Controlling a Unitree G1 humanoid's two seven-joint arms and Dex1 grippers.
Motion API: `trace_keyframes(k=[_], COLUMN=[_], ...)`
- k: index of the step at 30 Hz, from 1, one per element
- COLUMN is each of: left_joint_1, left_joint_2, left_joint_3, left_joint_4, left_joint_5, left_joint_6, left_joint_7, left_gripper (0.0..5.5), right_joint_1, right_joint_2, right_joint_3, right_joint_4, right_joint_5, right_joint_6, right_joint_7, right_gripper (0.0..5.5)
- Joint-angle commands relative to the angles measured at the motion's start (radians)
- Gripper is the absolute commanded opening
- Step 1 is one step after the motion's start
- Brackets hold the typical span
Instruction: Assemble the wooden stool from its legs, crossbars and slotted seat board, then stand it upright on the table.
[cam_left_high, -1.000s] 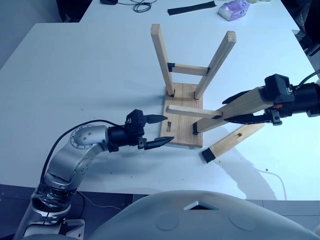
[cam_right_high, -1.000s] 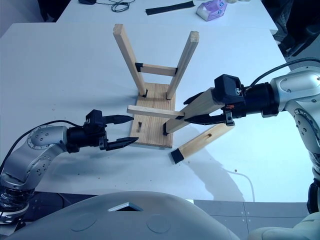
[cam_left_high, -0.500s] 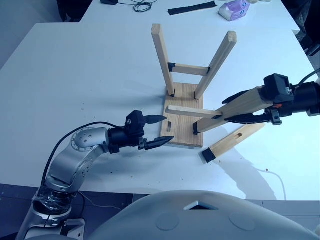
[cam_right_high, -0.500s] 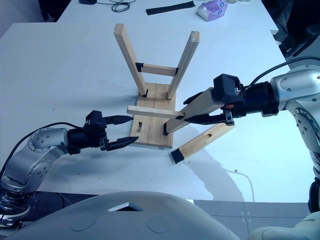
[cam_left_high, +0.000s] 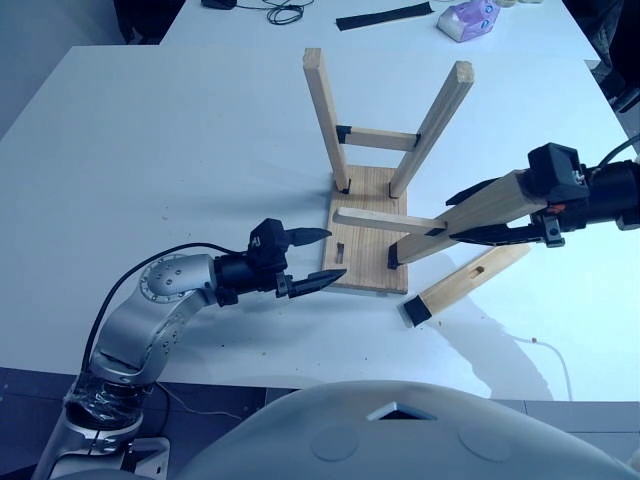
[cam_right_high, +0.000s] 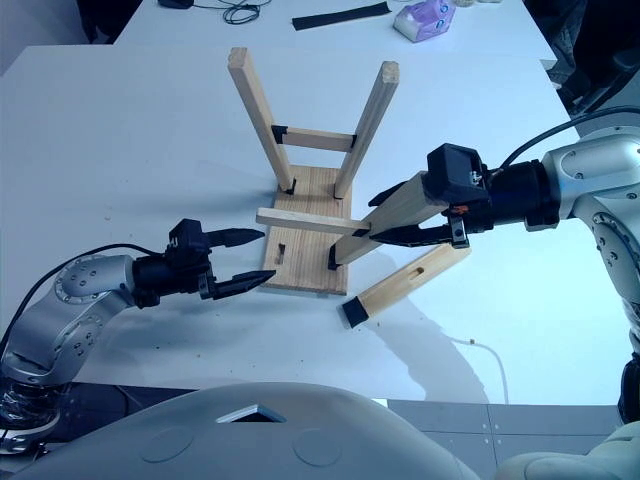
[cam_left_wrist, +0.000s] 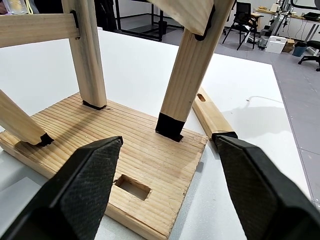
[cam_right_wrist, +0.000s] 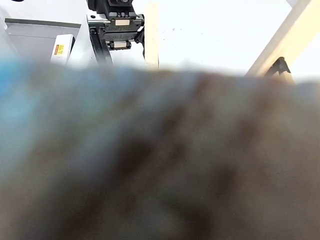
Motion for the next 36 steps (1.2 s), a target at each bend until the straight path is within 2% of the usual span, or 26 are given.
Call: trace_keyframes(k=[1,18,36], left_joint_1=[-0.005,-0.003,0.0], left_joint_2=[0.0,-0.009,-0.023], left_joint_3=[0.011,0.019,0.016], left_joint_4=[0.006,0.009,-0.001], left_joint_5=[0.001,-0.003,0.003], left_joint_6=[0.009,0.015,0.025], left_joint_7=[0.01,0.031,0.043], left_gripper=[3.47,3.47,3.47], right_joint_1=[0.015,-0.023,-0.004], right_joint_2=[-0.015,-0.016,0.013], right_joint_3=[-0.006,-0.009,0.1], right_joint_4=[-0.021,-0.038,-0.068], right_joint_5=[-0.002,0.018,-0.051], right_joint_6=[0.029,0.066,0.089], right_joint_7=[-0.012,-0.01,-0.084], right_gripper=[2.04,2.04,2.04])
